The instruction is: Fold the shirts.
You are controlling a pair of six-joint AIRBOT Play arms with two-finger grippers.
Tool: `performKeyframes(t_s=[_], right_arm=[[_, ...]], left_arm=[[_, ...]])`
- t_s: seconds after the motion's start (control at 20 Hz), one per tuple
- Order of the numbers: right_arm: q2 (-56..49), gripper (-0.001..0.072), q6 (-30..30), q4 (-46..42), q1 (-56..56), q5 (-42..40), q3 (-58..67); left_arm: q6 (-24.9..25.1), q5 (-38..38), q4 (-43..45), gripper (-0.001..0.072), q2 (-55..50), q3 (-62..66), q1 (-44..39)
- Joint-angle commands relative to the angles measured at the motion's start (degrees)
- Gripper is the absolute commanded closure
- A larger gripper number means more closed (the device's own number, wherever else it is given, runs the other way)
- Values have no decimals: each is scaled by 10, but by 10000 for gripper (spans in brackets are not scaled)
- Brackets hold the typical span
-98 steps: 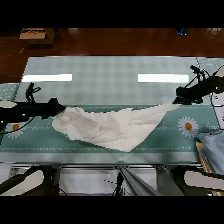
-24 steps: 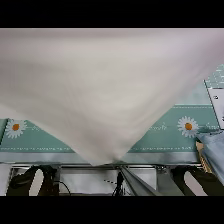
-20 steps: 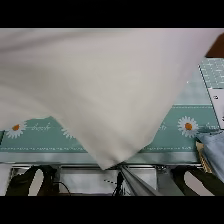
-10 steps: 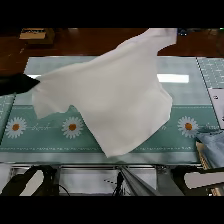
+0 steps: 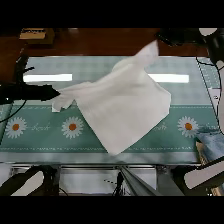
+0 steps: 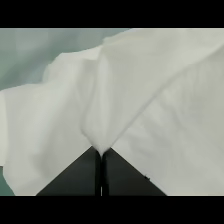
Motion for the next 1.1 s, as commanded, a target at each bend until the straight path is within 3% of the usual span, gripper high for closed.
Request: performKeyframes(t_s=[0.0,0.2,0.25,0.4,0.6,0.65,0.75,1.05], right_arm=[[55,361,-44,-32,-39,93,0],[156,362,-44,-280,-147,316,-2],[168,362,-38,-282,-185,362,-15],[220,361,-34,-179,-296,436,-156],[370,343,-54,-116,-351,366,-491],[408,270,-66,-96,-351,337,-573],[469,207,-92,-38,-351,290,-713],[514,190,-119,116,-334,203,-868]], left_arm=[[3,4,1,689,-9,-2,-14],[3,4,0,688,-9,-2,-14],[3,5,0,689,-9,-2,-14],[3,4,0,688,-9,-2,-14],[3,5,0,689,-9,-2,-14],[3,5,0,688,-9,-2,-14],[3,5,0,688,-9,-2,-14],[3,4,0,688,-9,-2,-14]])
